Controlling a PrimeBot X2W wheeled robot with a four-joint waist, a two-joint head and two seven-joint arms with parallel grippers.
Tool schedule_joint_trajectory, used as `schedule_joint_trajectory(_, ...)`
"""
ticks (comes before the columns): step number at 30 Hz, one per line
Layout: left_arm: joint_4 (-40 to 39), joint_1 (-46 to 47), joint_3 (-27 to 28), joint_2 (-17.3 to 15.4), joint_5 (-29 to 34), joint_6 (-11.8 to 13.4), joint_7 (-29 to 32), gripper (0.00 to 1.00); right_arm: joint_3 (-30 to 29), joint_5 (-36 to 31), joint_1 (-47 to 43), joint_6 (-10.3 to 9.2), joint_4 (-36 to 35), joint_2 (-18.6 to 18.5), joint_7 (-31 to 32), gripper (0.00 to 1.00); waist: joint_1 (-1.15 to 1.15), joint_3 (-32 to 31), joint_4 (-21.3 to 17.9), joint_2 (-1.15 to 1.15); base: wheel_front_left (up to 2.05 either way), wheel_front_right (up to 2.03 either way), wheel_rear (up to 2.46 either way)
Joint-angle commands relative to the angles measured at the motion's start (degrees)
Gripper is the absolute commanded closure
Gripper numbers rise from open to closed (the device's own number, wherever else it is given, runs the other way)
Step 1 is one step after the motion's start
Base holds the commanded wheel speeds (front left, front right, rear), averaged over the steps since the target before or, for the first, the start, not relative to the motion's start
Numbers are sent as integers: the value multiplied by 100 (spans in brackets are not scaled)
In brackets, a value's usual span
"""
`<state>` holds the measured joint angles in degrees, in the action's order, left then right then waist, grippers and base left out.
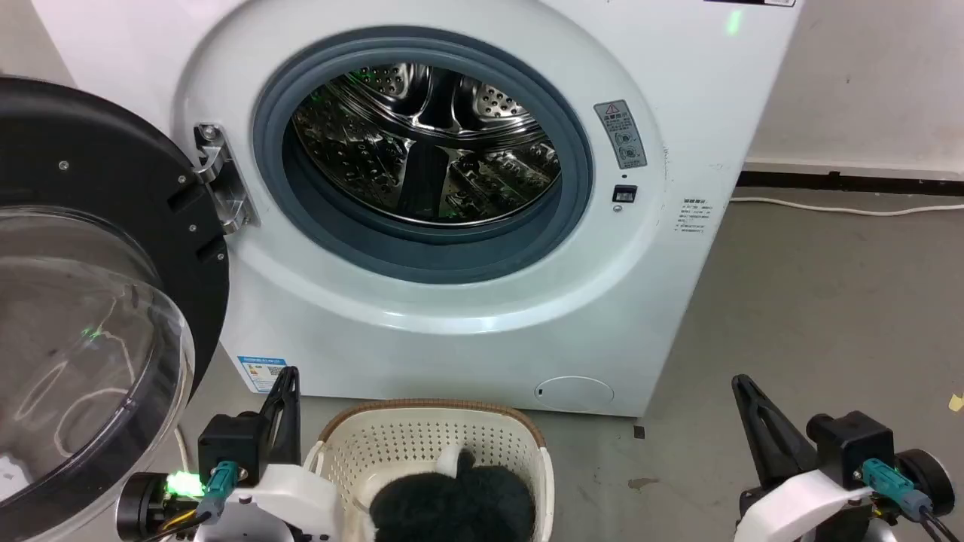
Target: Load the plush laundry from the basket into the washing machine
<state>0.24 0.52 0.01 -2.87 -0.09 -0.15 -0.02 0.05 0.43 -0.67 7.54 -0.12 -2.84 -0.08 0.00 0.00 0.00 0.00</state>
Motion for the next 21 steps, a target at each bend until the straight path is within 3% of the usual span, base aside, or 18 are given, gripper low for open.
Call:
schedule_joint_trajectory(1, -24, -52, -1, 0, 9, 15, 2, 100, -5, -43, 67, -5, 12, -4, 8, 100, 0, 0, 0, 0, 0, 0, 0)
schedule_joint_trajectory(21, -24, -52, -1, 0, 9, 15, 2, 100, -5, -43, 67, -5, 12, -4, 8, 100, 0, 0, 0, 0, 0, 0, 0)
